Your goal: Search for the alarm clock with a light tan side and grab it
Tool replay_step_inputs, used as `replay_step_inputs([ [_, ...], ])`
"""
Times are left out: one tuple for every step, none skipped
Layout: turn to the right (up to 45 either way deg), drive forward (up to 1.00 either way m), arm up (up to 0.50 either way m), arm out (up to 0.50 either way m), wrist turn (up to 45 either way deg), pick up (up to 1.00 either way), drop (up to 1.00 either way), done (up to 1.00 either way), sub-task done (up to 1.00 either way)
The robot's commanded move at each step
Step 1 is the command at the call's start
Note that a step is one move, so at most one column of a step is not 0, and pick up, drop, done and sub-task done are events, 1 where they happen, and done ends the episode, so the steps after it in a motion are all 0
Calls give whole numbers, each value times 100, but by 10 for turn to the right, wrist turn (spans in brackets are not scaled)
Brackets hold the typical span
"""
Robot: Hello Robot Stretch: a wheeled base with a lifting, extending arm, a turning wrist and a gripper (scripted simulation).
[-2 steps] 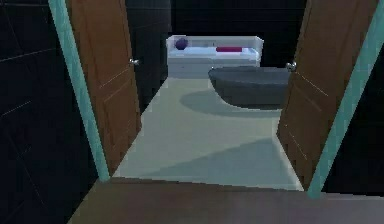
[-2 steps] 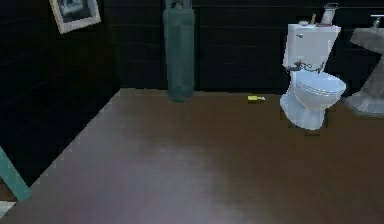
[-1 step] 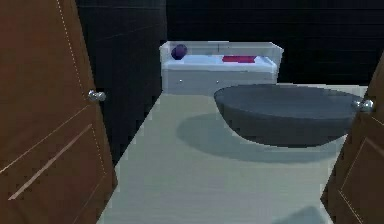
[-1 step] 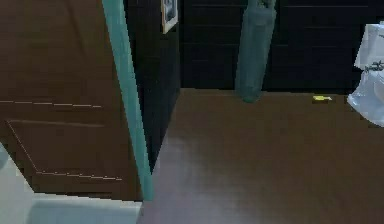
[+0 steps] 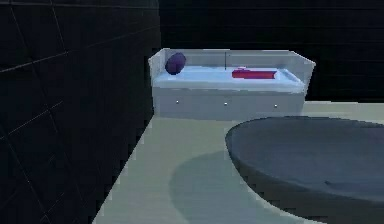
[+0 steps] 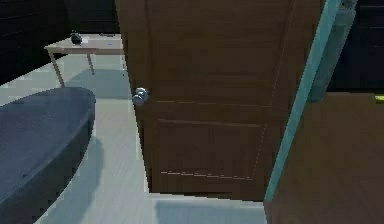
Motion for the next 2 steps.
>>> replay_step_inputs([
  [-150,0,0,0,0,0,0,0,0],
  [0,100,0,0,0,0,0,0,0],
])
